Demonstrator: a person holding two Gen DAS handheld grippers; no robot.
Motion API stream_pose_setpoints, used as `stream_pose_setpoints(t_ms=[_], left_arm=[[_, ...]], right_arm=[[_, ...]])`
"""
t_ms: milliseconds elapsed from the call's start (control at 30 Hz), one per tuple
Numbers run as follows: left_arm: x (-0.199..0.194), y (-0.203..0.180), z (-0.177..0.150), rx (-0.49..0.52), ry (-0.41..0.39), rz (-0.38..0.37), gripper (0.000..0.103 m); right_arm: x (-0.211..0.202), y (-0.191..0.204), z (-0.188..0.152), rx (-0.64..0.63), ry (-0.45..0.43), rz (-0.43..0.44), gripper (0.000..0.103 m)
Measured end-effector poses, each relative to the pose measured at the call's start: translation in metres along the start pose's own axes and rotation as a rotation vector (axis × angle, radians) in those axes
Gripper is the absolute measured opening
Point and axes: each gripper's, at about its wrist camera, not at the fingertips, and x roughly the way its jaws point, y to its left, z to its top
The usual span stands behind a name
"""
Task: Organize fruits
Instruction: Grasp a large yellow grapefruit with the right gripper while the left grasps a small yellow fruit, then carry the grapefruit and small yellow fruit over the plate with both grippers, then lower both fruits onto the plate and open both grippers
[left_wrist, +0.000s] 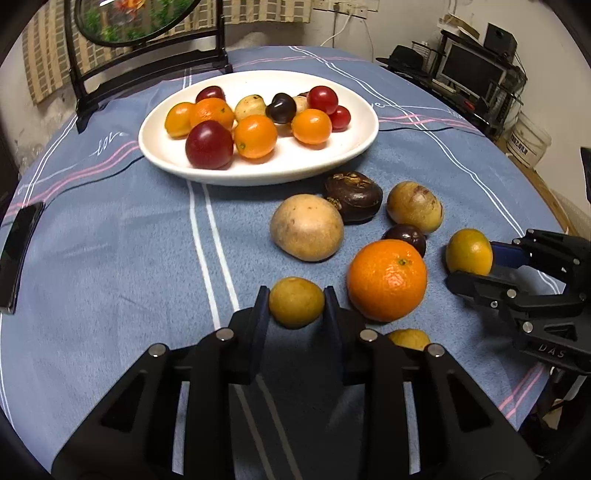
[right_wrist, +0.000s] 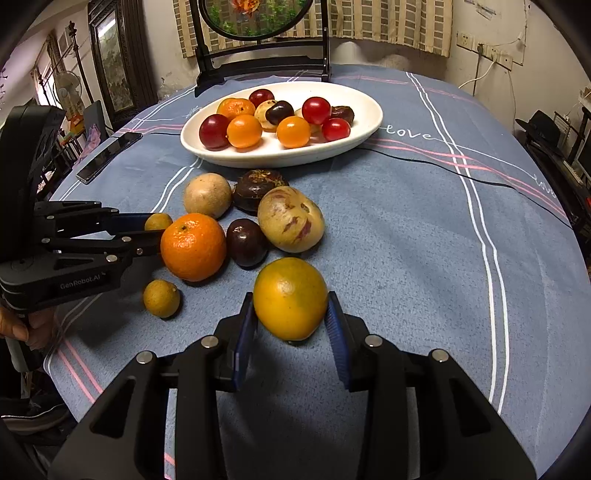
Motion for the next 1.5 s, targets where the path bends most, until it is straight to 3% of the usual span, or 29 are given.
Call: stream_pose_setpoints(t_ms=[633, 933, 1133, 1500], left_arm=[[-0.042, 0.023, 0.01, -0.03, -0.074, 0.047, 0.029], [-0.045, 0.028, 0.059, -0.008, -0.13, 0.086, 0.03], [-0.028, 0.037, 0.096, -0.047, -0.14, 0.086, 0.03], [0.026, 0.067, 0.138, -0.145, -0.088, 0.093, 0.03]], right_arm=[[-0.028, -0.002, 0.007, 0.0, -0.078, -0.01, 0.038], [-0.035, -0.002, 0.058, -0.025, -0.164, -0.006, 0.038], [-0.022, 0.003, 0.1, -0.039, -0.198, 0.009, 0.038], [0.041, -0.004, 0.162, -0.024, -0.155, -0.018, 0.038]])
